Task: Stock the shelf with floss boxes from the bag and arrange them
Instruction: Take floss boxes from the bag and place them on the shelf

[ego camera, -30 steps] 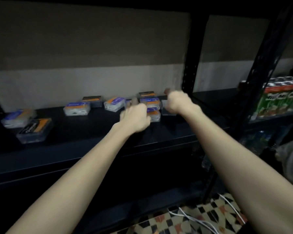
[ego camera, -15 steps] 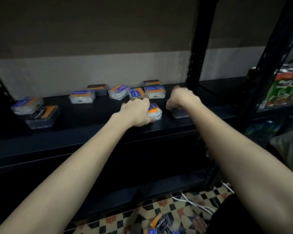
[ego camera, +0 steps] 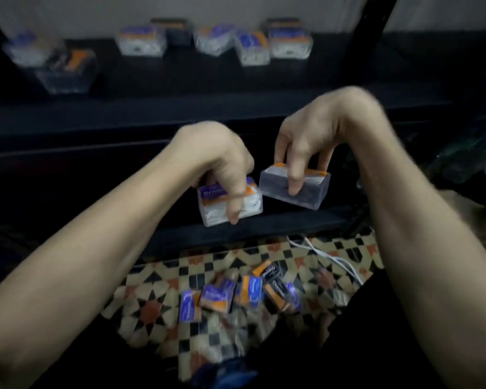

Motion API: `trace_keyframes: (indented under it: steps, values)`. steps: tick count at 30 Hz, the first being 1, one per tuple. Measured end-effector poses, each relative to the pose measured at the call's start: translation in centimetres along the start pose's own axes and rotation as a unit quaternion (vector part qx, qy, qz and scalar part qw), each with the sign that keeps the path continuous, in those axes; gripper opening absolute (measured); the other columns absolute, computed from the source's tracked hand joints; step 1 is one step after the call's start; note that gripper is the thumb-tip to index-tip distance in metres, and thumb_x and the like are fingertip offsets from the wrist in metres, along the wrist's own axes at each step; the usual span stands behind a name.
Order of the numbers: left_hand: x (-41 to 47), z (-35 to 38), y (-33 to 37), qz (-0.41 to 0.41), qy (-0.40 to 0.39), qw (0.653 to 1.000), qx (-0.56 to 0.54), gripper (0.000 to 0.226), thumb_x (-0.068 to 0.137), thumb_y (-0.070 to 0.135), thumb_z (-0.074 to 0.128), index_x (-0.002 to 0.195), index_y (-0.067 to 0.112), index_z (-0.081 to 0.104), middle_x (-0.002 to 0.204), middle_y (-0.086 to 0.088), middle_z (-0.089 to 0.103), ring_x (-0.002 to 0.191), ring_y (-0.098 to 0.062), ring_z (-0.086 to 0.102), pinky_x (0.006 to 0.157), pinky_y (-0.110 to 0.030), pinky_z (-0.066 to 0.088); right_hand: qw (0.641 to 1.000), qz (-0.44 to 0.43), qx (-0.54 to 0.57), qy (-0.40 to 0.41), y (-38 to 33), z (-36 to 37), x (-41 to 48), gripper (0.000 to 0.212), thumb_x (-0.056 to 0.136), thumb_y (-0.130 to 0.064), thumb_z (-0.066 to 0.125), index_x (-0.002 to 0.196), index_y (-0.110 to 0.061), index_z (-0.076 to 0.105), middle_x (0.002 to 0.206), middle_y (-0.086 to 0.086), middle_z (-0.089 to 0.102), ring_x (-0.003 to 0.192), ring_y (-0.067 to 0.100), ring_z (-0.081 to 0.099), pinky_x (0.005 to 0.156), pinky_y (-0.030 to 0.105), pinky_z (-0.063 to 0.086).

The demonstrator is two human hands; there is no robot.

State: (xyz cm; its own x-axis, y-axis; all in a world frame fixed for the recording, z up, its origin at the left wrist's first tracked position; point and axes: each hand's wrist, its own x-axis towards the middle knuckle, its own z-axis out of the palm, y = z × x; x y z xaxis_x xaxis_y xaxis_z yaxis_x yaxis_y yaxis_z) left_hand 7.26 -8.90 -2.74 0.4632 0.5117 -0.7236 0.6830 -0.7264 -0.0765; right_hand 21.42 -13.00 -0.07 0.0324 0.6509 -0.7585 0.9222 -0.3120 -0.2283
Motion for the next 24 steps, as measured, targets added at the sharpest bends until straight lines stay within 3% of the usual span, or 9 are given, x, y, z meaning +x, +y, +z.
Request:
trace_keyframes:
  steps: [4,7,11,14,16,17,19,21,24]
  values:
    - [7.0,8.4,-0.4,-0.045,-0.106,0.992,-0.052,0.058,0.072,0.033,0.085,0.118,0.005,0.062,0.109,-0.011,0.066,0.077,-0.023,0.064,0.046,-0.02,0.053,0.993,0.038,-0.035,-0.108,-1.5,7.1,9.0,0.037,0.068,-0.019,0.088,0.098,-0.01,0.07,0.101,0.008,0.071,0.101,0.025,0.066,0.084,0.043,0.06]
    - [11.7,15.7,-1.8,-0.097,-0.174,0.969,-0.146,0.056,0.074,0.041,0.083,0.114,0.007,0.064,0.104,-0.01,0.068,0.078,-0.024,0.065,0.062,-0.029,0.056,0.987,0.054,-0.033,-0.146,-2.5,13.4,15.8,0.032,0.071,-0.028,0.087,0.089,-0.01,0.068,0.096,0.006,0.069,0.085,0.021,0.064,0.067,0.036,0.058]
    - [14.3,24.0,-3.1,-0.133,-0.086,0.954,-0.255,0.063,0.069,0.053,0.082,0.111,0.01,0.064,0.109,-0.005,0.064,0.091,-0.024,0.064,0.077,-0.032,0.057,0.995,0.055,0.009,-0.082,-2.2,21.8,21.5,0.05,0.072,-0.027,0.086,0.111,-0.001,0.067,0.117,0.013,0.067,0.102,0.029,0.065,0.092,0.046,0.056]
    - [15.0,28.9,-3.9,-0.172,-0.056,0.917,-0.355,0.049,0.079,0.04,0.078,0.113,0.009,0.061,0.106,-0.007,0.06,0.084,-0.023,0.062,0.065,-0.028,0.054,0.99,0.054,0.11,-0.072,-2.5,26.9,24.0,0.033,0.085,-0.024,0.074,0.106,-0.003,0.06,0.097,0.011,0.06,0.096,0.026,0.059,0.087,0.037,0.052]
    - [15.3,31.5,-4.5,-0.194,-0.037,0.901,-0.387,0.043,0.083,0.039,0.073,0.112,0.009,0.063,0.098,-0.007,0.062,0.08,-0.023,0.061,0.064,-0.03,0.05,0.98,0.016,0.182,-0.073,-2.7,29.4,25.9,0.011,0.1,-0.015,0.049,0.099,-0.005,0.052,0.083,0.009,0.059,0.081,0.022,0.051,0.083,0.023,0.049]
    - [15.5,32.4,-4.8,-0.209,-0.025,0.892,-0.401,0.037,0.085,0.038,0.07,0.108,0.008,0.066,0.089,-0.006,0.062,0.074,-0.022,0.06,0.059,-0.029,0.047,0.977,0.005,0.21,-0.03,-2.7,30.3,26.7,0.007,0.1,-0.005,0.046,0.103,-0.004,0.053,0.084,0.009,0.062,0.078,0.018,0.05,0.077,0.02,0.05]
    - [15.6,34.3,-5.1,-0.248,0.002,0.871,-0.424,0.032,0.085,0.041,0.07,0.095,0.011,0.069,0.075,-0.004,0.062,0.063,-0.019,0.059,0.051,-0.026,0.042,0.96,0.008,0.281,-0.019,-3.3,31.9,27.3,0.027,0.09,0.001,0.061,0.116,-0.005,0.058,0.108,0.011,0.062,0.09,0.02,0.059,0.079,0.024,0.049]
    - [15.8,36.0,-5.3,-0.275,0.027,0.857,-0.436,0.046,0.079,0.054,0.073,0.095,0.011,0.069,0.084,-0.006,0.067,0.072,-0.022,0.063,0.056,-0.027,0.043,0.962,0.031,0.27,0.013,-5.0,32.4,26.6,0.009,0.09,-0.014,0.064,0.097,-0.014,0.059,0.121,0.015,0.062,0.106,0.029,0.061,0.083,0.03,0.048]
    - [16.6,38.2,-5.5,-0.306,0.057,0.833,-0.457,0.056,0.073,0.057,0.075,0.105,0.013,0.063,0.105,-0.005,0.067,0.097,-0.028,0.065,0.07,-0.03,0.047,0.986,0.01,0.156,0.053,-6.7,33.3,27.2,0.026,0.088,-0.023,0.065,0.072,-0.017,0.046,0.09,0.011,0.062,0.089,0.027,0.059,0.072,0.031,0.047]
